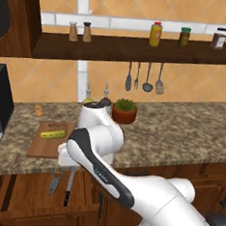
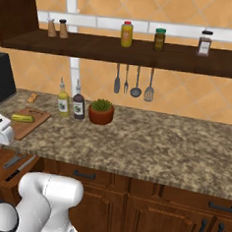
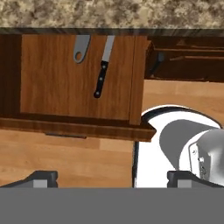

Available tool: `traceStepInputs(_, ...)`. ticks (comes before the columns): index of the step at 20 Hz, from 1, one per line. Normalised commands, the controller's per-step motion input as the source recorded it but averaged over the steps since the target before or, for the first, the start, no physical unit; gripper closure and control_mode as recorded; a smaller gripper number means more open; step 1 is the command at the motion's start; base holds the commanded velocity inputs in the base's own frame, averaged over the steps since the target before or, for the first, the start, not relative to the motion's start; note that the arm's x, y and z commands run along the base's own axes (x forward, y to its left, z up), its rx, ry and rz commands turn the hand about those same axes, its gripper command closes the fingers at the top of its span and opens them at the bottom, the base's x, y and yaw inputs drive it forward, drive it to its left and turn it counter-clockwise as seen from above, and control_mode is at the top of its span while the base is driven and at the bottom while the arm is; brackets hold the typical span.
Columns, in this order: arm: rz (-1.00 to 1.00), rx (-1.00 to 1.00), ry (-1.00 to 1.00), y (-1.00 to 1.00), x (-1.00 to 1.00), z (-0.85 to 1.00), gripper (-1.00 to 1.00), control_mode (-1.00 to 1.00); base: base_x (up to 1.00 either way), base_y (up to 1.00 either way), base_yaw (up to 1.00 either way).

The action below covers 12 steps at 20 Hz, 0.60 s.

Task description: Place the appropriate cutting tool for cutting the cucumber skin on the cutting board.

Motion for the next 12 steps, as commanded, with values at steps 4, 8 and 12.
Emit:
traceStepInputs(4,0.0,-0.02,0.14,0.34,0.0,-0.46,-1.0,-1.0,0.0,0.0,0.0)
traceStepInputs(8,0.01,-0.16,0.03,0.45,-0.16,-0.46,-1.0,-1.0,0.0,0.0,0.0)
traceStepInputs(12,0.0,-0.15,0.0,0.17,0.05,-0.37,-1.0,-1.0,0.0,0.0,0.0)
